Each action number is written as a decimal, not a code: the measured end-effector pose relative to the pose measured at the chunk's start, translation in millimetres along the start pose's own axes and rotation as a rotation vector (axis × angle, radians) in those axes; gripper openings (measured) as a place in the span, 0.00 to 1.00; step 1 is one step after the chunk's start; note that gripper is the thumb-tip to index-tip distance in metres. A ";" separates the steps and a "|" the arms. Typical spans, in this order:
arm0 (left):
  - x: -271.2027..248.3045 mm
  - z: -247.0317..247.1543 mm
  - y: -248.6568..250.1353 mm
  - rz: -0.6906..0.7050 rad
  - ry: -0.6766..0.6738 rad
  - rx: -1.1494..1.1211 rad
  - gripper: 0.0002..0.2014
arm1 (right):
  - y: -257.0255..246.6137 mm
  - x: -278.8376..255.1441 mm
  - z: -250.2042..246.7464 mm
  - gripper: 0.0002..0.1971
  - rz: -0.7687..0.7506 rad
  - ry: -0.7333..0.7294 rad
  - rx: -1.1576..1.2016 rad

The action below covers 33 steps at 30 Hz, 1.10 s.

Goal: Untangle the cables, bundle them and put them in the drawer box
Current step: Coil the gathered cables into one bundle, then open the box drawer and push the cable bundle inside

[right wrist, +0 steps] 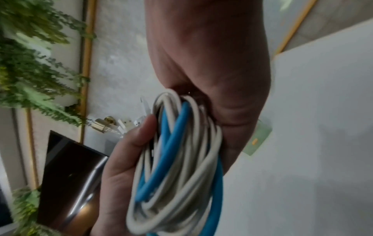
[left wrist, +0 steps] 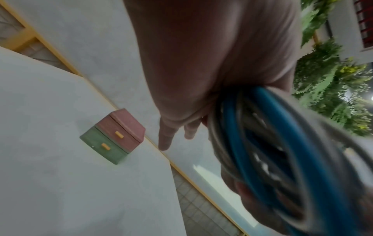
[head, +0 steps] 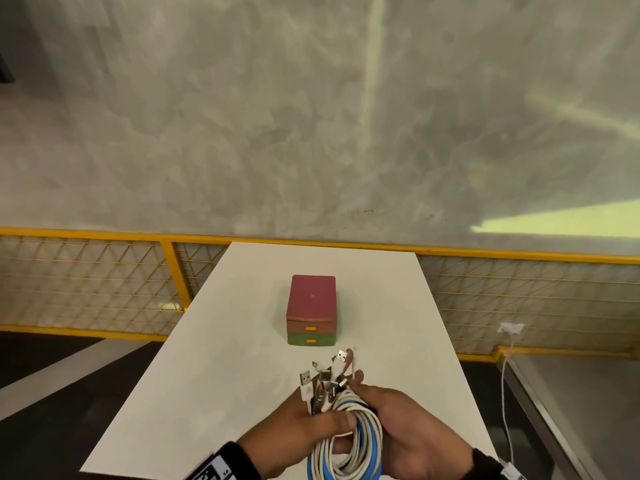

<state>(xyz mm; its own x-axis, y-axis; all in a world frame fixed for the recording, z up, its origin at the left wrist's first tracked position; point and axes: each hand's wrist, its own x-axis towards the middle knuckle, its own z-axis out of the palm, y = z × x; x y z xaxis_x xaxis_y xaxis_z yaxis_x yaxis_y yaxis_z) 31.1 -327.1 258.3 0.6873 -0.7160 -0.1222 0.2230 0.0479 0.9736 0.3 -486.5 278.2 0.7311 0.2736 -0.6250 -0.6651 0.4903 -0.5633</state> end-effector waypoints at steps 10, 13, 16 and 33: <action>27.4 -33.2 -28.5 -0.023 0.272 -0.152 0.28 | 8.1 44.6 -8.6 0.26 0.006 -0.007 0.043; 42.0 -53.3 -41.7 -0.049 0.391 -0.182 0.26 | 7.4 71.8 -21.1 0.29 -0.005 0.084 -0.007; 51.3 -74.6 -52.0 -0.095 0.449 -0.229 0.24 | -2.1 98.0 -30.1 0.27 -0.027 0.237 -0.098; 97.7 -155.8 -73.0 -0.145 0.464 -0.394 0.15 | -36.0 242.3 -24.4 0.15 -0.077 0.486 -0.144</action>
<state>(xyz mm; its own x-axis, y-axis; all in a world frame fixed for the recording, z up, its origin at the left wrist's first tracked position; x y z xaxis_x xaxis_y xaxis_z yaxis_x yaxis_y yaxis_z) 189.7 -292.0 145.3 0.8399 -0.3614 -0.4049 0.5139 0.2896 0.8075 197.6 -458.1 133.8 0.6461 -0.1920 -0.7387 -0.6515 0.3655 -0.6648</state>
